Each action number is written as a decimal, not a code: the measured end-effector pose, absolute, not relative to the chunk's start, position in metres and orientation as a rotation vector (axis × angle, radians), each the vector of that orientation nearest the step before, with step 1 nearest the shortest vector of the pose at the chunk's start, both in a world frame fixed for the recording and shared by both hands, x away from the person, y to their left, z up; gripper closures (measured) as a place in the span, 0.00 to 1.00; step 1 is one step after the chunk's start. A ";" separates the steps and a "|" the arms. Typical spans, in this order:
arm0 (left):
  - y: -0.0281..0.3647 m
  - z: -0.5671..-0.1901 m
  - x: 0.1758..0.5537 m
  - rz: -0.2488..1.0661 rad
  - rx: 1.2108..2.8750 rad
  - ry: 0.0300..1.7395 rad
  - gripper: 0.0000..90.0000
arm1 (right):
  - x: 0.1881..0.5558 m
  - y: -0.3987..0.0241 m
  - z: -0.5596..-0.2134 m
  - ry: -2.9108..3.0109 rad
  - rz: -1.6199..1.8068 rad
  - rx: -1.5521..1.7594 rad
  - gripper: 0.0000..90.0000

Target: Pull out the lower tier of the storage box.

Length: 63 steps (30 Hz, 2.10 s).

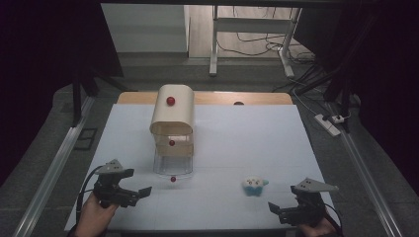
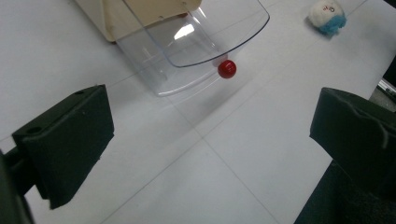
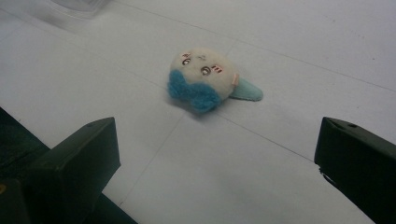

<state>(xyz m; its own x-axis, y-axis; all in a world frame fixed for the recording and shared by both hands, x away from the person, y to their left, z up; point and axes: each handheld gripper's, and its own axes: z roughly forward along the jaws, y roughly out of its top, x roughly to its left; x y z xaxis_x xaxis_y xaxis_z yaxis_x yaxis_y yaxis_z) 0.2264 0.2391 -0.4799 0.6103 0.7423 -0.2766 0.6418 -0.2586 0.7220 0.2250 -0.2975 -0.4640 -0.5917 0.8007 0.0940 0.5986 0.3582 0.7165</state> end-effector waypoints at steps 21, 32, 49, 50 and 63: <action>0.264 -0.482 0.208 0.158 1.935 1.125 0.00 | 0.225 -0.298 -0.464 2.351 1.057 1.254 0.00; 0.276 -0.483 0.198 0.171 1.916 1.146 0.00 | 0.225 -0.297 -0.464 2.355 1.051 1.253 0.00; 0.285 -0.482 0.187 0.223 1.972 1.202 0.00 | 0.224 -0.296 -0.465 2.361 1.032 1.244 0.00; 0.285 -0.482 0.187 0.222 1.975 1.205 0.00 | 0.224 -0.296 -0.465 2.361 1.031 1.246 0.00; 0.285 -0.483 0.186 0.201 1.991 1.207 0.01 | 0.225 -0.297 -0.465 2.359 1.040 1.259 0.00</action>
